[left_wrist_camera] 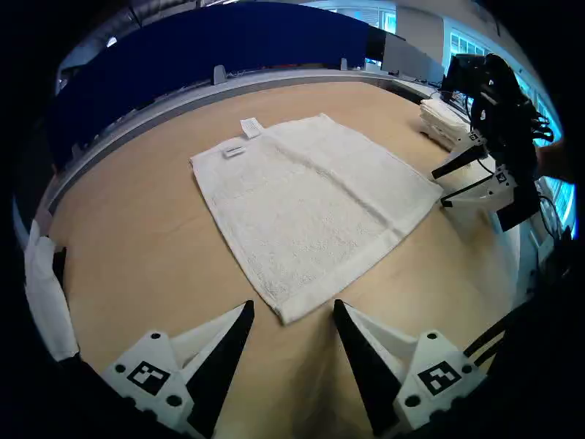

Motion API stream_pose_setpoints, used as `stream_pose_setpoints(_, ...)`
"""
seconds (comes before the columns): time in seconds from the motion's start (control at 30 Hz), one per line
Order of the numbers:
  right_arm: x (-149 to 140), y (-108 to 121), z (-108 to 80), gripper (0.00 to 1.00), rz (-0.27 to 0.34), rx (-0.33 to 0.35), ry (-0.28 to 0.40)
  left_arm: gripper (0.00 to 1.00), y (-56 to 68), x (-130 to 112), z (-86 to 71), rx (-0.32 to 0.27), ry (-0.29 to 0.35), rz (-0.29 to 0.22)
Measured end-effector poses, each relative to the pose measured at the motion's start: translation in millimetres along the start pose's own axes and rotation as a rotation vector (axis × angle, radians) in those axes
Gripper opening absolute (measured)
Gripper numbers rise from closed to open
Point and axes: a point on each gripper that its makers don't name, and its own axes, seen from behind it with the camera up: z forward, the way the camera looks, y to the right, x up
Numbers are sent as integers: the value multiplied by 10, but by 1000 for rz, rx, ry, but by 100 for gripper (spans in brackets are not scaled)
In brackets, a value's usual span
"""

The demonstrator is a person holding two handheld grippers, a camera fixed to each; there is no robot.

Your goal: Fold towel

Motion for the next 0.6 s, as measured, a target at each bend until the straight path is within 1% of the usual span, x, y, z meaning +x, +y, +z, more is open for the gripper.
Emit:
stream_pose_setpoints(0.1, -8, -12, 4, 70, -4, 7, 1, 71, 1, 3, 20, 8, 1, 4)
stream_pose_setpoints(0.23, -10, -37, 8, 63, 2, 18, 1, 68, 4, 4, 34, 13, 1, -1)
stream_pose_setpoints(0.33, -7, -50, 14, 58, 14, 26, 2, 63, 5, 3, 42, 16, -1, -1)
stream_pose_setpoints(0.43, -5, -53, 18, 57, 23, 28, 3, 56, 20, 4, 49, 15, -2, 4)
stream_pose_setpoints(0.53, -7, -52, 22, 54, 28, 26, 3, 52, 37, 5, 50, 13, -5, 9)
stream_pose_setpoints(0.6, -6, -47, 25, 47, 33, 24, 2, 51, 44, 7, 48, 13, -7, 8)
